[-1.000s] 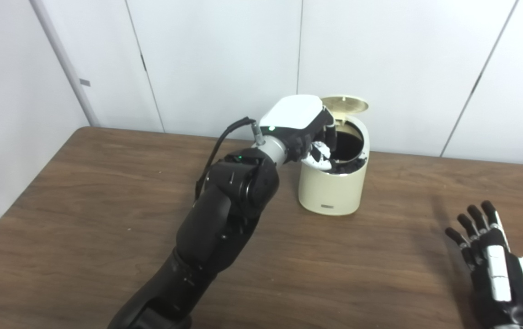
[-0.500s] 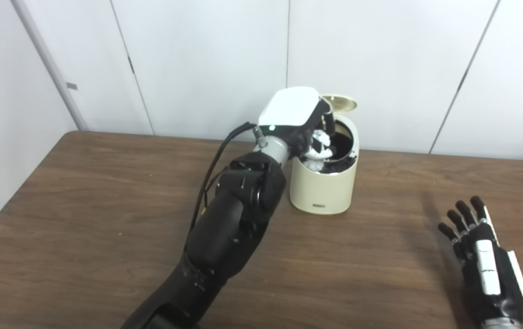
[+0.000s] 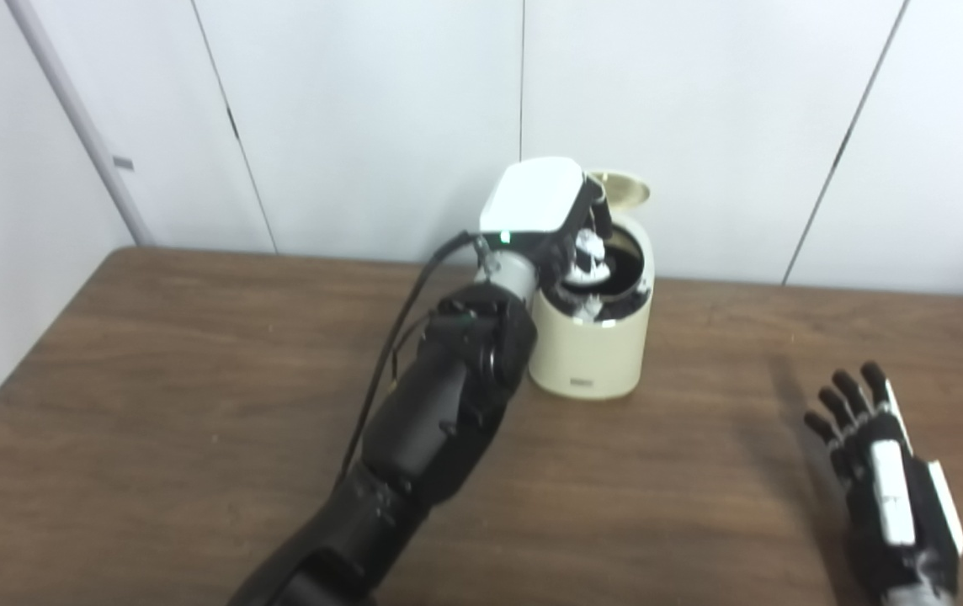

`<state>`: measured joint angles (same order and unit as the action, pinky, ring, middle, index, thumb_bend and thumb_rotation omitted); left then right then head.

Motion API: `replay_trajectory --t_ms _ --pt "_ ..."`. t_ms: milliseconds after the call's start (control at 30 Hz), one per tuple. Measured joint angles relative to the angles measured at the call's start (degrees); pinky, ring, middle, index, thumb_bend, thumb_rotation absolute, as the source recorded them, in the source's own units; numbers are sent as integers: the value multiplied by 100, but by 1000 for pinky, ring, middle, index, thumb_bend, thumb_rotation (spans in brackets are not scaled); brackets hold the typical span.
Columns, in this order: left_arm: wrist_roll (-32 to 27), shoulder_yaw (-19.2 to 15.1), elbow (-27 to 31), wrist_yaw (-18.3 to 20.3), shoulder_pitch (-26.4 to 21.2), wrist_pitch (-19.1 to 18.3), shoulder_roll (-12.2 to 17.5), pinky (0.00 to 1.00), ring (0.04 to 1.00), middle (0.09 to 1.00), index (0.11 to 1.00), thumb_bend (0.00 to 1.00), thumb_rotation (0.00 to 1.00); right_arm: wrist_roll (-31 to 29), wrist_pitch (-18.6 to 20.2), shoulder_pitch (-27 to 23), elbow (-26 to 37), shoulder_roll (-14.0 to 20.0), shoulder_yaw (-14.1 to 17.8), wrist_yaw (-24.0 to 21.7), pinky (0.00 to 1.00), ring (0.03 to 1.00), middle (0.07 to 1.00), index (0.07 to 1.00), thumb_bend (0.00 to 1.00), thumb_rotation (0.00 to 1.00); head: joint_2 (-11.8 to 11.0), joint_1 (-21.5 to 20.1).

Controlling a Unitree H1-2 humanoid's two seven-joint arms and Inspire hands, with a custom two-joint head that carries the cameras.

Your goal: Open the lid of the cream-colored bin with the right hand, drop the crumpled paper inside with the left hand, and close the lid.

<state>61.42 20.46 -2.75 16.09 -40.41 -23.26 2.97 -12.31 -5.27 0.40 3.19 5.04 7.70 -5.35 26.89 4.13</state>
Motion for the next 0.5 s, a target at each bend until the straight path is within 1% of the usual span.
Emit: replay_trajectory --t_ms 67,167,233,300,333,367,400,467,500 --pt "-29 45 -69 -13 0 0 -6 283 414 553 493 466 0 0 -25 -4 -11 0 0 -1 888 938 946 992 540 800 17 0" --pt "-96 58 -109 -27 1 2 -4 285 410 543 499 467 0 0 -28 -4 -10 -5 0 1 882 942 945 985 499 800 62 0" --pt "-115 67 -133 -113 0 9 1 286 408 544 500 467 0 0 -28 -4 -7 -8 1 1 888 947 951 992 506 803 62 -9" --pt "-104 104 -221 -251 -1 21 4 278 398 537 502 467 0 -4 -28 -4 -8 -7 2 0 889 942 948 993 538 799 62 -9" --pt "-100 127 -285 -288 -2 39 6 295 397 527 496 469 0 -10 -28 -5 -8 -7 3 0 889 939 946 993 538 799 62 -9" --pt "-97 156 -324 -329 -1 44 13 296 405 535 494 469 0 -17 -29 -5 -8 -7 4 0 887 937 945 994 537 802 62 -9" --pt "-96 173 -326 -350 -2 49 19 302 413 541 490 469 0 -18 -28 -4 -7 -7 4 0 883 935 945 994 535 802 114 9" --pt "-104 185 -318 -350 -3 49 29 332 454 558 480 470 0 -20 -27 -4 -1 -7 4 1 873 932 945 994 541 801 114 9" --pt "-119 183 -301 -347 -2 49 31 335 459 560 479 470 0 -20 -24 -3 2 -7 4 1 872 932 946 993 541 800 132 17"
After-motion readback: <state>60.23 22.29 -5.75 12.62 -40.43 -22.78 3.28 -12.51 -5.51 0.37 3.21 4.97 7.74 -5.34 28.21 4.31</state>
